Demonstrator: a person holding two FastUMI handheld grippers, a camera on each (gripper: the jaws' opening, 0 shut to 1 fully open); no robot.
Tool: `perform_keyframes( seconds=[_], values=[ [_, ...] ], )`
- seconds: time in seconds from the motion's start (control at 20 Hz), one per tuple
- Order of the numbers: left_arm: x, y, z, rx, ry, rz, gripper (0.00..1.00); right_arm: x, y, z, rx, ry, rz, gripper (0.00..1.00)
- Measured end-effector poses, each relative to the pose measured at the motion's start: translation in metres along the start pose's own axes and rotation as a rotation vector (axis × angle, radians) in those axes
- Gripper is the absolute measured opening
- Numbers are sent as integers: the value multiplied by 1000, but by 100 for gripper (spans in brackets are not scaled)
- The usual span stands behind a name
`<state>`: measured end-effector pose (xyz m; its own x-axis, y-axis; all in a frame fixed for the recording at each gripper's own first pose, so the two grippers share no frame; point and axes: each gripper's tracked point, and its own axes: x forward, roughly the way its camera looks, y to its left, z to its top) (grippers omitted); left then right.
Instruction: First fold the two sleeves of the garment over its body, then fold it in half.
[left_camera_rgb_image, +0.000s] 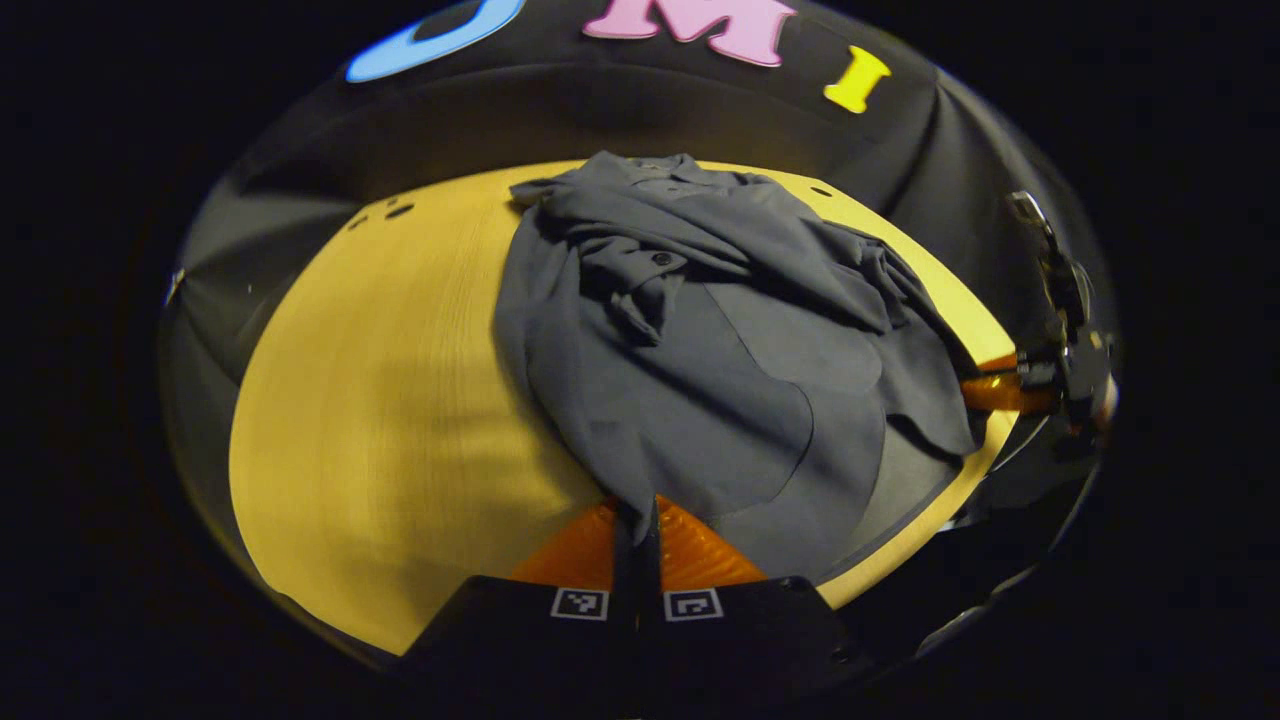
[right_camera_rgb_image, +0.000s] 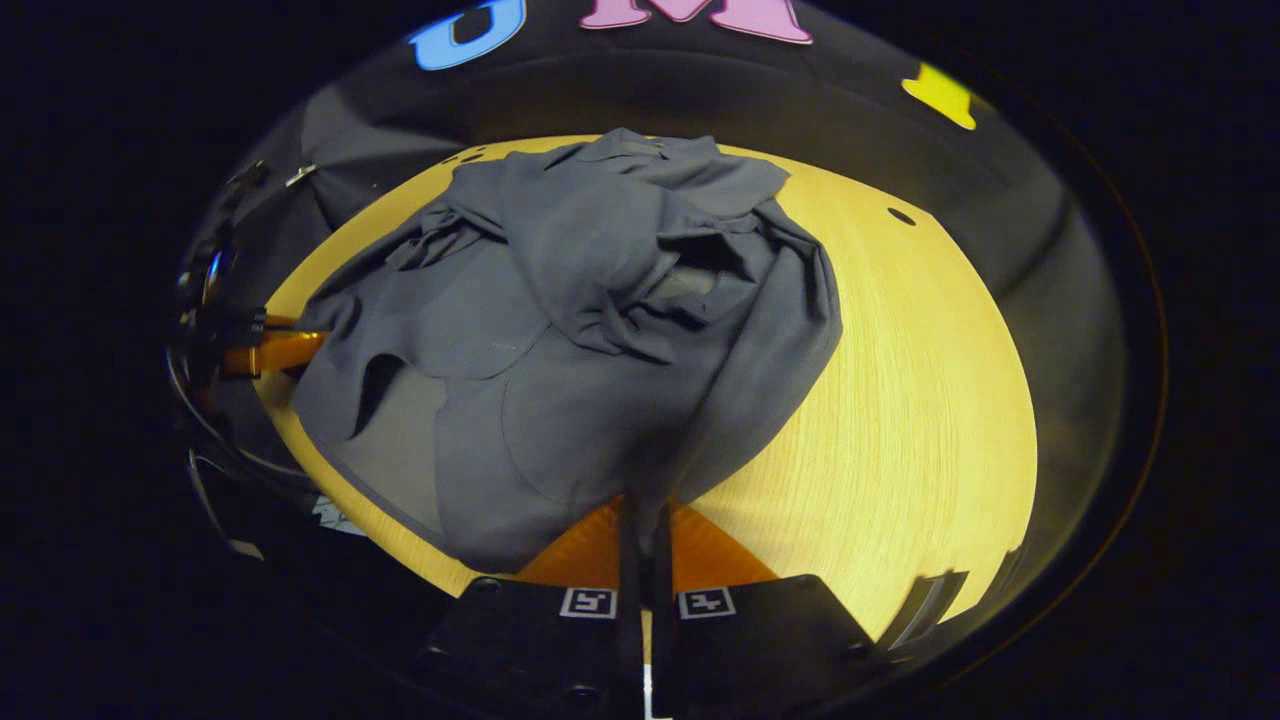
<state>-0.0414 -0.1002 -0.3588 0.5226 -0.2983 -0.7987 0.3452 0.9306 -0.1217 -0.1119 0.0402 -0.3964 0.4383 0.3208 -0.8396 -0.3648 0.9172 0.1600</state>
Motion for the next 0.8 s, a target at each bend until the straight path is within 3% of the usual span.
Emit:
perform_keyframes(
  seconds=[0.2,0.55,0.8],
  values=[
    [-17,9,-5,-36,9,43,6,-17,-7,-3,87,-11,24,5],
    [-52,3,-40,-70,88,-9,5,-61,-1,-26,146,-7,92,6],
    [-74,-7,-13,-161,84,-67,6,-95,5,-21,200,-46,123,5]
  ],
)
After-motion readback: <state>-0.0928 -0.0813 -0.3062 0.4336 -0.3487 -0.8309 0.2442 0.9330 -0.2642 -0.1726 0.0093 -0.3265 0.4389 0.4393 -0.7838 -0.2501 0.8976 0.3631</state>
